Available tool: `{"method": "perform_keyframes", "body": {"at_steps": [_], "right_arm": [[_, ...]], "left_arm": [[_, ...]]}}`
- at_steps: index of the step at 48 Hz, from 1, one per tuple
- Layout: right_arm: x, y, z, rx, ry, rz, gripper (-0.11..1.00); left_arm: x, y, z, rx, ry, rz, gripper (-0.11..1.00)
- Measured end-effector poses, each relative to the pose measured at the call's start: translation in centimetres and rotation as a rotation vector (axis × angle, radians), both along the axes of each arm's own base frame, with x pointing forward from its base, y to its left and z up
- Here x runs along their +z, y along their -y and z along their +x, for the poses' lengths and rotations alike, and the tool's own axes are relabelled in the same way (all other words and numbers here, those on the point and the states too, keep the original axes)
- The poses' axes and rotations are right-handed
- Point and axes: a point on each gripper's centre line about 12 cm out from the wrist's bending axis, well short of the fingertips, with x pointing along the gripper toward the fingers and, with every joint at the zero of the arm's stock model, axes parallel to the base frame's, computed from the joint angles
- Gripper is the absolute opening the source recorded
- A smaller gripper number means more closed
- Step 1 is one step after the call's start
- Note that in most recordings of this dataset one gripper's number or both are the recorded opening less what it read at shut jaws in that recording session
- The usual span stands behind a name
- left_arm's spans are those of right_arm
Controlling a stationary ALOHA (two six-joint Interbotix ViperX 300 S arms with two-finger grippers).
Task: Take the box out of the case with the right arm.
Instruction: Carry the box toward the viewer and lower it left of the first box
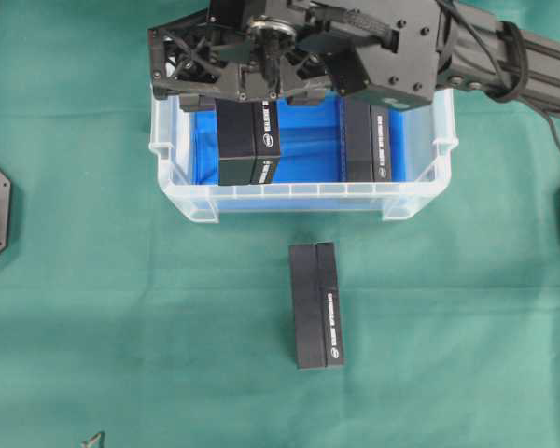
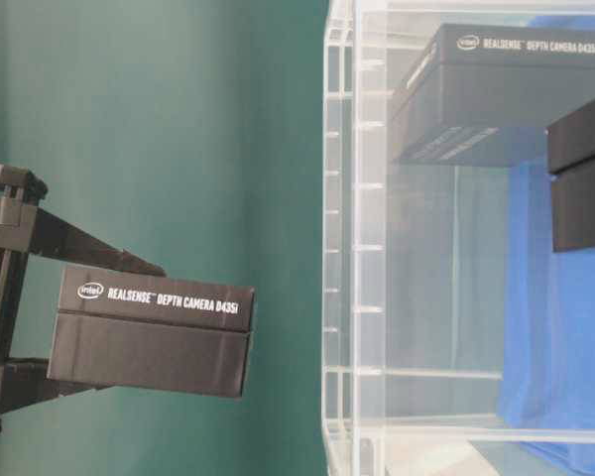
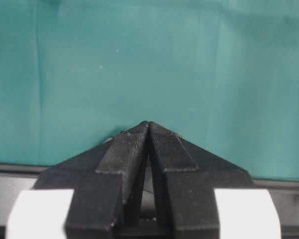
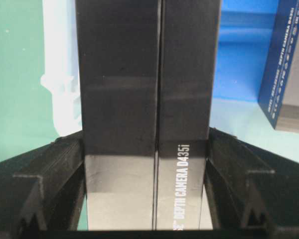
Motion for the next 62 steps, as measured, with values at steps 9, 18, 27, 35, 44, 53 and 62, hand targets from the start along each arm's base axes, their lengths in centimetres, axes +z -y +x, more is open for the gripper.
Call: {"method": "perform_keyframes", "body": {"at_steps": [9,18,27,35,44,53,62], "right_arm": [[0.0,-0.4,0.1,0.007,0.005,0.000,0.68],[0.0,-1.6,0.2,-0.003,0.012,0.001,0.68],[0.1,-3.9,0.4,-0.003,0.020,0.000,0.68],[0.2,-7.0,0.4,-0.006,0.033,0.004,0.68],[0.1,-11.3,0.2,0.001,0.049,0.022,0.68],[0.2,-15.2,-0.2,0.025,0.074,0.040,0.68],[0.2,-16.4,-0.3,0.040,0.093,0.049,0.68]], "left_arm": [[0.0,0.0,0.0,-0.001,-0.002,-0.001,0.00],[0.0,0.0,0.1,0.000,-0.003,0.000,0.00],[-0.1,0.0,0.1,-0.001,-0.005,-0.001,0.00],[-0.1,0.0,0.2,-0.001,-0.006,-0.001,0.00],[-0.1,0.0,0.2,0.000,-0.006,0.000,0.00],[-0.1,0.0,0.2,-0.001,-0.005,-0.001,0.00],[-0.1,0.0,0.2,-0.001,-0.006,-0.001,0.00]]}}
